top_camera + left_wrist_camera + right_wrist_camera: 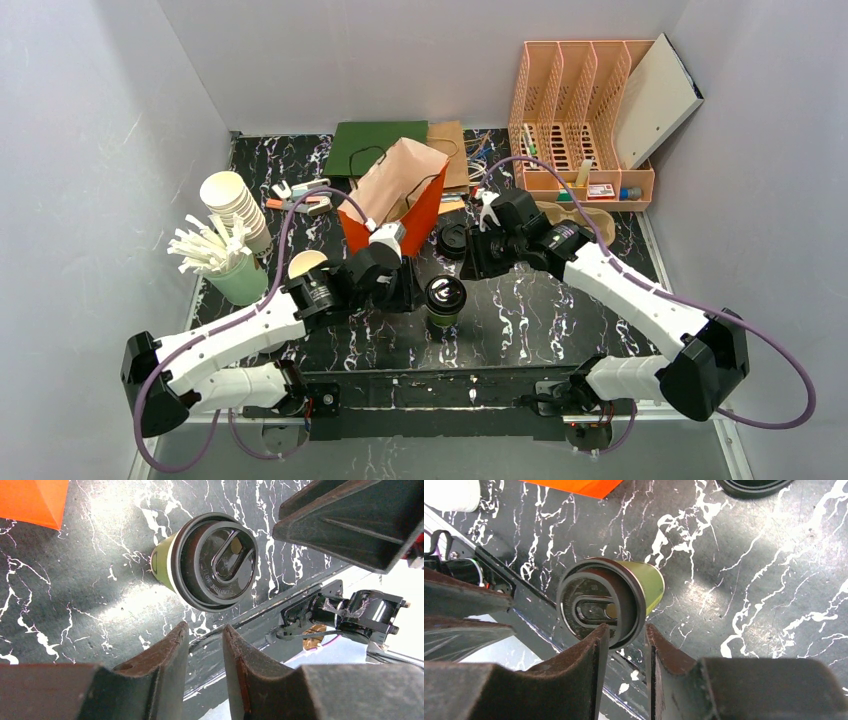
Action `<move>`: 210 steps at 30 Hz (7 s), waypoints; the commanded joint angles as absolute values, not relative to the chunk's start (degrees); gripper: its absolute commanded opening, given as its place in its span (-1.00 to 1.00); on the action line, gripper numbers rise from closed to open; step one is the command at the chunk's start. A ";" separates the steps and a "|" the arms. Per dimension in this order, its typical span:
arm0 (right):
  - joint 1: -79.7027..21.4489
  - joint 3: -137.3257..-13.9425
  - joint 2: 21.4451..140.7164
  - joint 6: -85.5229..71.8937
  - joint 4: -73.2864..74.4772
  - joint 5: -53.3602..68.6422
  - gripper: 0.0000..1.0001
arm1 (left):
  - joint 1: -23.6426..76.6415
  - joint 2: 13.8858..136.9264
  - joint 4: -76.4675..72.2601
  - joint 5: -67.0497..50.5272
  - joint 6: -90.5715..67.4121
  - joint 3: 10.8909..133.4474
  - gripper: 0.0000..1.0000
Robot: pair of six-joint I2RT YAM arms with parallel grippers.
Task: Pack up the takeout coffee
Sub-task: Close the cup lid on the coffee cup.
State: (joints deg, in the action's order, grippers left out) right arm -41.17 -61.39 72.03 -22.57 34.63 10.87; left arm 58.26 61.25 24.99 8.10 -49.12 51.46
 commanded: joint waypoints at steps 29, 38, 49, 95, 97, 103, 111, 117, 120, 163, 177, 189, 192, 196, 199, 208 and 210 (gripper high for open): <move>-38.06 -49.89 63.88 -30.58 22.90 13.17 -0.32 | 61.94 49.60 5.26 17.76 -65.46 30.75 -0.37; -38.06 -52.92 65.79 -29.09 24.85 15.00 -0.20 | 61.96 50.03 -2.07 17.77 -66.10 28.74 -0.25; -44.45 -60.83 69.81 -24.69 33.03 6.04 0.31 | 61.96 51.08 -5.59 18.68 -66.71 27.01 -0.31; -58.26 -68.95 82.35 -22.85 39.59 -8.22 0.53 | 56.34 53.79 -7.02 12.65 -64.29 26.51 -0.40; -58.19 -68.91 82.60 -22.77 39.79 -8.01 0.53 | 56.30 54.38 -7.50 12.34 -64.38 26.38 -0.41; -58.21 -68.74 82.47 -22.76 39.73 -7.67 0.47 | 55.99 55.56 -7.78 12.30 -64.21 26.32 -0.45; -58.26 -67.95 81.91 -22.85 39.47 -7.21 0.40 | 55.81 57.67 -8.55 11.43 -63.31 27.04 -0.46; -58.24 -66.93 81.84 -22.59 38.18 -5.00 0.35 | 55.81 58.76 -7.78 11.85 -62.87 27.47 -0.49; -58.26 -67.05 82.79 -22.40 38.67 -3.62 0.30 | 55.81 59.85 -6.49 11.87 -62.37 28.17 -0.51; -52.38 -62.61 84.29 -22.24 39.20 10.27 0.30 | 55.81 66.38 -2.63 10.01 -59.53 29.98 -0.55; -52.38 -65.02 77.21 -24.72 36.83 5.34 0.44 | 55.77 64.83 5.84 13.80 -53.96 37.62 -0.55; -52.29 -65.12 73.28 -25.78 36.71 1.04 0.57 | 55.81 65.30 8.53 14.41 -51.33 41.97 -0.54; -52.02 -64.87 73.90 -26.30 37.82 0.36 0.44 | 55.81 65.54 8.66 14.27 -50.77 42.95 -0.53; -51.39 -64.05 72.46 -26.62 37.13 -1.59 0.19 | 55.81 65.81 8.22 13.03 -49.98 44.29 -0.51; -50.63 -63.53 71.13 -26.87 37.08 -1.89 0.18 | 55.81 65.91 7.26 11.73 -49.43 45.01 -0.50; -49.66 -61.92 66.80 -27.50 37.86 -3.73 0.11 | 55.81 65.14 7.23 11.00 -47.84 44.83 -0.48; -49.58 -61.94 65.80 -27.61 38.01 -4.81 0.07 | 55.81 65.12 7.79 12.77 -47.64 44.10 -0.48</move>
State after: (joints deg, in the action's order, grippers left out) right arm -49.87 -62.22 68.58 -26.87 37.80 -2.15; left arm 55.61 65.95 6.74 10.46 -49.12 43.94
